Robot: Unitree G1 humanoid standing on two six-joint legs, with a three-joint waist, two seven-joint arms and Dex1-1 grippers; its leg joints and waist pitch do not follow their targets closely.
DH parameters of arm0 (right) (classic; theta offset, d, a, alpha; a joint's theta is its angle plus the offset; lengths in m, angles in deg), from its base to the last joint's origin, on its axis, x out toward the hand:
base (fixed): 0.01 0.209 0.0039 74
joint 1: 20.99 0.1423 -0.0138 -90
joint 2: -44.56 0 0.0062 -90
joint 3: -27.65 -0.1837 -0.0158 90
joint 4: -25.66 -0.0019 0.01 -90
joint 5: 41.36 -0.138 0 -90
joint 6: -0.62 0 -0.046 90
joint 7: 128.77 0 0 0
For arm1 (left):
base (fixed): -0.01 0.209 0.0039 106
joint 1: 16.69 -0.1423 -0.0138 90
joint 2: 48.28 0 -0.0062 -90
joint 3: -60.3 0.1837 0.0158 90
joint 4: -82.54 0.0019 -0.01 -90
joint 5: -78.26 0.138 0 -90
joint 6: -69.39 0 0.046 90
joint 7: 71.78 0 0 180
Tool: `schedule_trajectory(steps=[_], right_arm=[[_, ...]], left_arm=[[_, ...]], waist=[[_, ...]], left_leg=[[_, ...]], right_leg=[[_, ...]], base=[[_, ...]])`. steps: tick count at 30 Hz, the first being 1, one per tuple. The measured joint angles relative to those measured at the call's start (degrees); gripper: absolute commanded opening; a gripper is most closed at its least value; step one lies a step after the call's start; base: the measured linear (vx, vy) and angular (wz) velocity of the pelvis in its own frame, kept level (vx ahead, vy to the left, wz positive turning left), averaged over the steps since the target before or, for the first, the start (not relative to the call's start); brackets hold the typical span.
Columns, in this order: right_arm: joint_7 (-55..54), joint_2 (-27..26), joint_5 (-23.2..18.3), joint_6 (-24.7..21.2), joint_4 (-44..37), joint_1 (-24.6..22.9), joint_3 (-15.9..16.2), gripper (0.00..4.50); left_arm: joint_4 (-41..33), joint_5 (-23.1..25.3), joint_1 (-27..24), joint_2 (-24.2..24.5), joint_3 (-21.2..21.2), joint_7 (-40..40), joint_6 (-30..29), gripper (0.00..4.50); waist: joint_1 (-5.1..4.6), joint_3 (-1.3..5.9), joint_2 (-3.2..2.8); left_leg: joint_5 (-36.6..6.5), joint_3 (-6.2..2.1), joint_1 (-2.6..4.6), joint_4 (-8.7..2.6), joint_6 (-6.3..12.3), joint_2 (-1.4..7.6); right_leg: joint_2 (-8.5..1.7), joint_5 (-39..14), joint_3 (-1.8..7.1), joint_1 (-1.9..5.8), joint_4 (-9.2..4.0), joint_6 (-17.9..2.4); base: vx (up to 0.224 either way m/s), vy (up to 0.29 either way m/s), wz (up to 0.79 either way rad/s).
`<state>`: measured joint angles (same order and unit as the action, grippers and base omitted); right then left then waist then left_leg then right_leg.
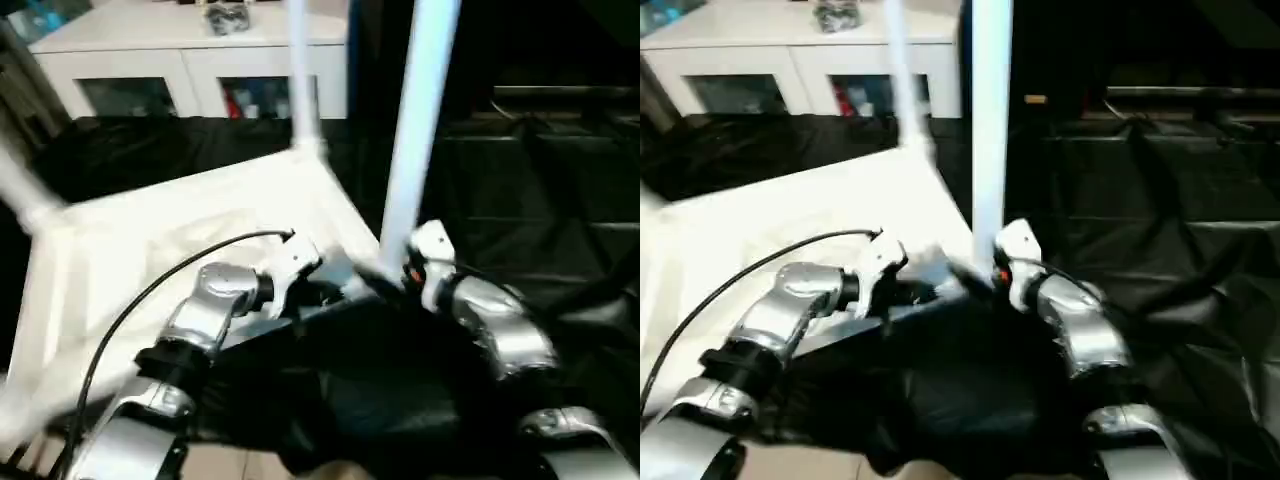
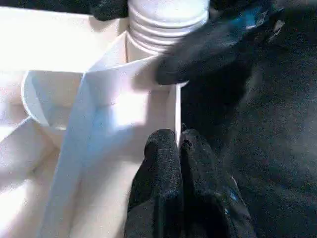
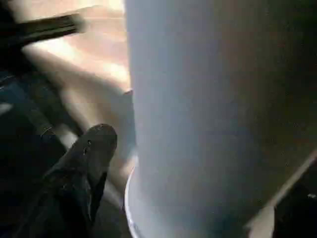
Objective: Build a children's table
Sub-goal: Rotate leg to tighten
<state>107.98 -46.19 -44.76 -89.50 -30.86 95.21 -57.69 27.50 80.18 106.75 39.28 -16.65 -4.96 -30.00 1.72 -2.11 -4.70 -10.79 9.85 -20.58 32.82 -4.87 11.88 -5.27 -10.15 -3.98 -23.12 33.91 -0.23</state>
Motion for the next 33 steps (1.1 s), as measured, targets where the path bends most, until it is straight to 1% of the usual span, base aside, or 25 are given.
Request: schedule_trajectory(steps=[2, 4, 5, 6, 9, 11, 14, 17, 22, 23, 25, 26, 28, 29, 32, 33], right_arm=[[6.5, 2.6, -1.1, -0.9, -2.4, -1.1, 1.8, 3.92], [10.3, 3.9, -1.6, -1.6, -4.1, -1.8, 2.9, 3.92], [11.6, 4.1, -1.8, -1.8, -4.4, -1.9, 3.2, 3.69], [12.3, 4.3, -1.8, -2.0, -4.7, -1.9, 3.5, 3.69], [13.6, 4.5, -1.8, -2.2, -5.2, -1.9, 4.0, 3.58], [14.3, 4.5, -2.2, -2.6, -5.4, -1.9, 4.1, 3.34], [14.7, 4.5, -3.0, -3.8, -5.9, -2.1, 4.2, 3.16], [15.0, 4.5, -3.3, -4.8, -6.5, -2.5, 4.2, 2.83], [14.2, 4.1, -3.2, -4.8, -6.6, -2.9, 4.0, 2.73], [12.7, 3.6, -3.1, -4.8, -6.3, -2.9, 3.7, 2.73], [6.3, 1.2, -1.9, -4.7, -4.4, -2.1, 2.0, 2.72], [1.2, -0.5, -1.1, -4.6, -2.6, -1.2, 0.9, 2.72], [-5.4, -2.4, -0.5, -4.5, -0.4, -0.2, -0.9, 2.71], [-9.8, -3.8, -0.3, -4.7, 1.0, 0.7, -2.1, 2.71], [-17.7, -6.0, 0.2, -4.7, 2.6, 1.7, -3.7, 2.71], [-22.4, -7.2, 0.9, -4.8, 3.7, 2.7, -4.5, 2.71]], left_arm=[[-0.5, -0.1, -0.2, 1.6, 0.9, 3.3, 0.8, 0.0], [-0.9, -0.3, -0.5, 2.6, 1.4, 5.6, 1.2, 0.0], [-1.0, -0.5, -0.7, 3.1, 1.5, 6.5, 1.3, 0.0], [-1.1, -0.6, -0.8, 3.3, 1.5, 7.1, 1.3, 0.0], [-1.5, -1.0, -1.2, 4.0, 1.6, 8.7, 1.4, 0.0], [-1.7, -1.1, -1.2, 4.3, 1.7, 9.4, 1.4, 0.0], [-1.8, -1.2, -1.2, 4.6, 1.9, 10.4, 1.4, 0.0], [-1.8, -1.3, -1.2, 4.7, 1.9, 10.9, 1.4, 0.0], [-1.8, -1.3, -1.4, 4.7, 1.9, 10.5, 1.1, 0.0], [-1.7, -1.2, -1.4, 4.5, 1.7, 9.7, 0.9, 0.0], [-0.8, -0.7, -1.4, 3.4, 0.4, 5.7, 0.9, 0.0], [0.0, 0.0, -1.0, 2.3, 0.0, 2.6, 0.8, 0.0], [1.4, 0.7, 0.3, 0.5, -0.4, -1.4, 0.5, 0.0], [2.1, 1.3, 0.9, -0.7, -0.5, -3.9, 0.1, 0.0], [3.2, 1.6, 1.5, -3.2, -1.1, -8.4, -1.0, 0.0], [4.1, 2.0, 2.6, -4.5, -1.5, -11.1, -1.7, 0.0]], waist=[[0.33, 0.0, 0.0], [0.5, 0.0, 0.01], [0.48, 0.0, 0.01], [0.47, 0.0, 0.0], [0.44, 0.01, -0.01], [0.43, 0.0, -0.02], [0.52, 0.01, -0.02], [0.68, 0.01, -0.02], [0.67, 0.01, -0.02], [0.6, 0.02, 0.0], [0.31, 0.03, 0.06], [-0.03, 0.03, 0.06], [-0.2, 0.0, 0.12], [-0.46, -0.02, 0.14], [-0.79, 0.0, 0.13], [-0.99, 0.0, 0.13]], left_leg=[[0.0, 0.0, 0.06, 0.02, -0.08, -0.01], [0.0, 0.0, 0.09, 0.05, -0.08, -0.01], [0.0, -0.01, 0.11, 0.07, -0.09, -0.01], [0.0, -0.01, 0.11, 0.07, -0.09, -0.01], [0.0, -0.01, 0.08, 0.07, -0.09, -0.01], [0.0, -0.01, 0.06, 0.07, -0.1, -0.01], [-0.1, -0.01, 0.03, 0.07, -0.1, -0.01], [0.0, -0.01, 0.03, 0.07, -0.09, -0.01], [0.0, -0.01, 0.09, 0.07, -0.1, -0.01], [0.0, -0.01, 0.13, 0.07, -0.1, -0.01], [0.0, -0.02, 0.27, 0.12, -0.11, -0.01], [0.0, -0.03, 0.41, 0.12, -0.11, -0.02], [0.0, -0.09, 0.48, 0.16, -0.1, -0.03], [0.0, -0.1, 0.49, 0.17, -0.1, -0.04], [0.0, -0.12, 0.51, 0.17, -0.1, -0.04], [0.0, -0.13, 0.48, 0.16, -0.1, -0.05]], right_leg=[[-0.01, 0.0, 0.04, 0.06, 0.03, 0.0], [0.0, 0.0, 0.05, 0.09, 0.05, 0.0], [-0.01, 0.0, 0.07, 0.11, 0.07, 0.0], [-0.01, 0.0, 0.07, 0.11, 0.08, 0.0], [0.0, 0.0, 0.07, 0.09, 0.08, 0.0], [0.0, 0.0, 0.06, 0.07, 0.07, 0.0], [0.0, 0.0, 0.05, 0.07, 0.06, 0.0], [-0.01, 0.0, 0.05, 0.07, 0.06, 0.0], [-0.01, 0.0, 0.06, 0.1, 0.08, 0.0], [-0.01, 0.0, 0.07, 0.13, 0.09, 0.0], [-0.01, 0.0, 0.08, 0.23, 0.15, 0.0], [-0.01, 0.0, 0.12, 0.3, 0.14, 0.0], [-0.01, -0.2, 0.15, 0.33, 0.1, 0.3], [-0.01, -0.2, 0.17, 0.31, 0.08, 0.3], [-0.02, -0.2, 0.19, 0.35, 0.06, 0.3], [-0.02, -0.2, 0.18, 0.33, 0.06, 0.3]], base=[[0.0, 0.0, 0.0], [0.0, 0.0, 0.0], [0.0, 0.0, 0.0], [0.0, 0.0, 0.0], [0.0, 0.0, 0.0], [0.0, 0.0, 0.0], [0.0, 0.0, 0.0], [0.0, 0.0, 0.0], [0.0, 0.0, 0.0], [0.0, 0.0, 0.0], [0.0, 0.0, 0.0], [0.0, 0.0, 0.0], [0.0, 0.0, 0.0], [0.0, 0.0, 0.0], [0.0, 0.0, 0.0], [0.0, 0.0, 0.0]])
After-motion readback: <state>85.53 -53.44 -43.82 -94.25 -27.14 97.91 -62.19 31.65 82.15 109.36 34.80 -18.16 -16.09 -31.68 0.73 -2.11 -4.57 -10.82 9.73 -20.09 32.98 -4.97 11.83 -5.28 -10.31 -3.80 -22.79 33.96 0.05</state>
